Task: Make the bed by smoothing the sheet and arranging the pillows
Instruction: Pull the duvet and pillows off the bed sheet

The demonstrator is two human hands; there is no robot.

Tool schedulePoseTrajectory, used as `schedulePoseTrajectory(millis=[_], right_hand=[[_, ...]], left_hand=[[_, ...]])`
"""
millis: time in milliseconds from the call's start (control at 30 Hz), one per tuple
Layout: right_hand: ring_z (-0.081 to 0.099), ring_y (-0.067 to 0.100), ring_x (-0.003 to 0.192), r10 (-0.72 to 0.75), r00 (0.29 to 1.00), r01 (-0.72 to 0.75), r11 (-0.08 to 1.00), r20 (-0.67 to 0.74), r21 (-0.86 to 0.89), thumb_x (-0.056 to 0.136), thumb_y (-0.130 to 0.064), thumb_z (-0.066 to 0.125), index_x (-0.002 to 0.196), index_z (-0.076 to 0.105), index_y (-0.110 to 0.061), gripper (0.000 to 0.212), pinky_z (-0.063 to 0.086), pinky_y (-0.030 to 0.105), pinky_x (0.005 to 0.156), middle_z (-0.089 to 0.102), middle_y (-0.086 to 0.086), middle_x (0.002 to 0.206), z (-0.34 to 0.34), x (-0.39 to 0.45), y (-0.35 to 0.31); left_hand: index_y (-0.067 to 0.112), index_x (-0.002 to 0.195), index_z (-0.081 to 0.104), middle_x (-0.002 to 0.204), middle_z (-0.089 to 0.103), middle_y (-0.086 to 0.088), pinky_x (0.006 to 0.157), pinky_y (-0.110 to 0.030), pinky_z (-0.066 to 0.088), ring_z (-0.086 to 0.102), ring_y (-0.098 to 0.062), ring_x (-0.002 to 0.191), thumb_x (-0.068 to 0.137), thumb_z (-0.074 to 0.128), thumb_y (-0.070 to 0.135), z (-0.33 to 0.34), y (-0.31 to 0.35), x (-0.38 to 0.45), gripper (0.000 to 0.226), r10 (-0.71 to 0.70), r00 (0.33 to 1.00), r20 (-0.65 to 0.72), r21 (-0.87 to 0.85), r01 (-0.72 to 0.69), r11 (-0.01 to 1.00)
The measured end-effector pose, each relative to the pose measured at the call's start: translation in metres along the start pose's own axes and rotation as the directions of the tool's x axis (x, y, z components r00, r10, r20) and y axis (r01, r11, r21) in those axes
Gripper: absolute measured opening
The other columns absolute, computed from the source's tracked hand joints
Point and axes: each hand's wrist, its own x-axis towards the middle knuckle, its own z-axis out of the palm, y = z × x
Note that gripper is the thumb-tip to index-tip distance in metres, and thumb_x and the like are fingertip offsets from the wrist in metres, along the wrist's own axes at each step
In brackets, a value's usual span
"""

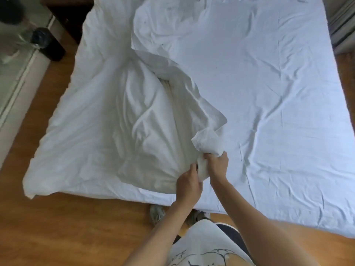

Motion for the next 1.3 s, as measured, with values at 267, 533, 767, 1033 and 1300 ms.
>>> schedulePoseTrajectory(millis=[267, 533, 767, 1033, 1300], right_hand=[[0.060, 0.018, 0.072, -0.181, 0.979, 0.186, 0.982, 0.093, -0.045, 0.065, -0.019, 0.055, 0.085, 0.053, -0.015, 0.020, 0.049, 0.030, 0.060, 0.060, 0.000, 0.078, -0.129, -0.020, 0.035], [0.064, 0.018, 0.090, -0.271, 0.914, 0.326, 0.933, 0.301, -0.151, 0.068, -0.027, 0.059, 0.105, 0.052, -0.015, 0.039, 0.055, 0.038, 0.074, 0.063, 0.001, 0.098, -0.220, -0.046, 0.089], [0.061, 0.017, 0.086, -0.319, 0.892, 0.395, 0.895, 0.319, -0.208, 0.067, -0.030, 0.055, 0.110, 0.051, -0.009, 0.048, 0.044, 0.027, 0.066, 0.061, -0.001, 0.097, -0.355, -0.057, 0.096], [0.058, 0.021, 0.073, -0.389, 0.867, 0.480, 0.820, 0.312, -0.310, 0.068, -0.030, 0.048, 0.105, 0.043, -0.015, 0.041, 0.042, 0.028, 0.055, 0.057, -0.007, 0.078, -0.518, -0.009, 0.075], [0.062, -0.003, 0.081, -0.370, 0.817, 0.531, 0.783, 0.443, -0.324, 0.076, -0.020, 0.056, 0.132, 0.051, -0.037, 0.058, 0.044, 0.016, 0.064, 0.067, -0.019, 0.086, -0.680, 0.106, 0.040]], left_hand=[[0.010, 0.087, 0.062, 0.068, 0.067, -0.005, 0.051, -0.029, 0.048, 0.064, -0.025, 0.058, 0.072, 0.075, 0.005, 0.062, 0.081, -0.068, 0.021, 0.007, 1.000, 0.023, 0.068, -0.009, 0.998], [0.010, 0.074, 0.060, 0.059, 0.063, -0.004, 0.047, -0.025, 0.038, 0.063, -0.025, 0.054, 0.059, 0.077, -0.004, 0.113, 0.133, -0.158, 0.027, -0.029, 0.976, -0.218, 0.157, 0.065, 0.986], [0.009, 0.079, 0.059, 0.069, 0.066, -0.006, 0.055, -0.026, 0.034, 0.065, -0.027, 0.066, 0.066, 0.073, -0.002, 0.157, 0.242, -0.220, 0.023, -0.059, 0.980, -0.190, 0.121, 0.084, 0.989], [0.006, 0.084, 0.054, 0.071, 0.064, -0.010, 0.057, -0.032, 0.040, 0.062, -0.032, 0.069, 0.072, 0.061, -0.007, 0.243, 0.380, -0.216, 0.019, -0.044, 0.987, -0.156, 0.077, 0.056, 0.995], [0.006, 0.093, 0.056, 0.078, 0.066, -0.012, 0.061, -0.033, 0.035, 0.062, -0.037, 0.078, 0.077, 0.054, -0.001, 0.355, 0.546, -0.170, 0.018, -0.102, 0.974, -0.202, 0.045, 0.113, 0.993]])
